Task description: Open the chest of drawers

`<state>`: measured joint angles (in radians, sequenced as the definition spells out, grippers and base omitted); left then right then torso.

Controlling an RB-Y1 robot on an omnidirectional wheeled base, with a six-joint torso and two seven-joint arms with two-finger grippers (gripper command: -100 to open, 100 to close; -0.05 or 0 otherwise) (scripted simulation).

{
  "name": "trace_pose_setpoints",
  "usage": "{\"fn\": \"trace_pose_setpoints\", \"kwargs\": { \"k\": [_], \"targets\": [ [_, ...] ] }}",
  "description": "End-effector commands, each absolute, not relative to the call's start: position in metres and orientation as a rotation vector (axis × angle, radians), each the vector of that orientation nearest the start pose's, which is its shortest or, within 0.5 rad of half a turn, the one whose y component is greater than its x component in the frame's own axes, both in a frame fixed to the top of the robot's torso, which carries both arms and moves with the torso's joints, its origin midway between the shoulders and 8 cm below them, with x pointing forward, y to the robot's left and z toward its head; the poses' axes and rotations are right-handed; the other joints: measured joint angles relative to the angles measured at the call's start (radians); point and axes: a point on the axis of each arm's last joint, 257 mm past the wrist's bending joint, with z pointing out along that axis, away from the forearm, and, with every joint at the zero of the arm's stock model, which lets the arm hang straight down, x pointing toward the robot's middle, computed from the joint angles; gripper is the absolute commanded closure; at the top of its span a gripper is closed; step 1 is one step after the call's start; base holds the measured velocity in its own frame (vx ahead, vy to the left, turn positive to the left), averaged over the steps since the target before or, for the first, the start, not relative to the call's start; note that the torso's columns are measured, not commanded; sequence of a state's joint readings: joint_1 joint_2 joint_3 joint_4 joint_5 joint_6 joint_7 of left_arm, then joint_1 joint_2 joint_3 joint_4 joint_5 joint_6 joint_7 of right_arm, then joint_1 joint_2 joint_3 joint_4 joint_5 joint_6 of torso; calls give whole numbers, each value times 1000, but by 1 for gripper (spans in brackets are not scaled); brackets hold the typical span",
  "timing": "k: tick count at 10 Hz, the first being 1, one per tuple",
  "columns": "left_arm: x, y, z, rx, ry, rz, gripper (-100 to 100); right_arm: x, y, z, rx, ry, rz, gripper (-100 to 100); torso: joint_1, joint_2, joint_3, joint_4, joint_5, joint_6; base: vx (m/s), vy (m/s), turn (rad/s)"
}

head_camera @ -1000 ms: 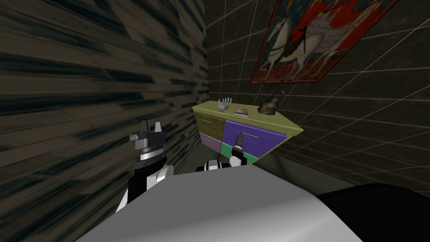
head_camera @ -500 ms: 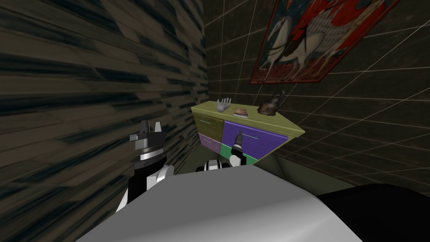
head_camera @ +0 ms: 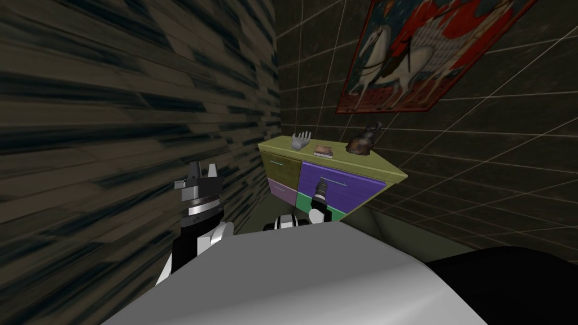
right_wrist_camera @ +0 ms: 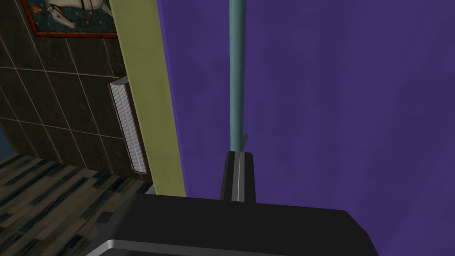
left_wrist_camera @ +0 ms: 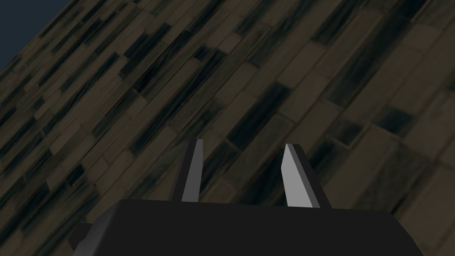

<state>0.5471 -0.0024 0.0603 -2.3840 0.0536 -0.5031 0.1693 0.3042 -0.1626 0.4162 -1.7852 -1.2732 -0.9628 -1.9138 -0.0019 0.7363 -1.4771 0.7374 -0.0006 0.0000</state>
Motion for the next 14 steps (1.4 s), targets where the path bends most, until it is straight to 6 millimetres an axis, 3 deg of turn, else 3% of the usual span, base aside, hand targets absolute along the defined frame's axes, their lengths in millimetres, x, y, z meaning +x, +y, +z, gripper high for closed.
{"fn": "trace_pose_setpoints", "kwargs": {
  "k": [1,8,12,13,14],
  "targets": [
    [313,303,58,-682,488,-1434,0,391,-307,-197,-671,1448,-1661,-100,2,1,1,0,1,0,-8,-29,16],
    [313,303,58,-682,488,-1434,0,382,-308,-192,-518,1491,-1525,-100,1,2,1,1,0,0,-16,-27,15],
    [313,303,58,-682,488,-1434,0,387,-305,-186,-526,1489,-1532,-100,-1,-2,-1,0,0,0,38,-42,-3],
    [313,303,58,-682,488,-1434,0,383,-308,-192,-528,1489,-1535,100,2,2,1,0,1,0,-34,43,13],
    [313,303,58,-682,488,-1434,0,385,-306,-189,-532,1488,-1536,100,7,6,4,2,2,0,-21,25,-15]
  ]
}}
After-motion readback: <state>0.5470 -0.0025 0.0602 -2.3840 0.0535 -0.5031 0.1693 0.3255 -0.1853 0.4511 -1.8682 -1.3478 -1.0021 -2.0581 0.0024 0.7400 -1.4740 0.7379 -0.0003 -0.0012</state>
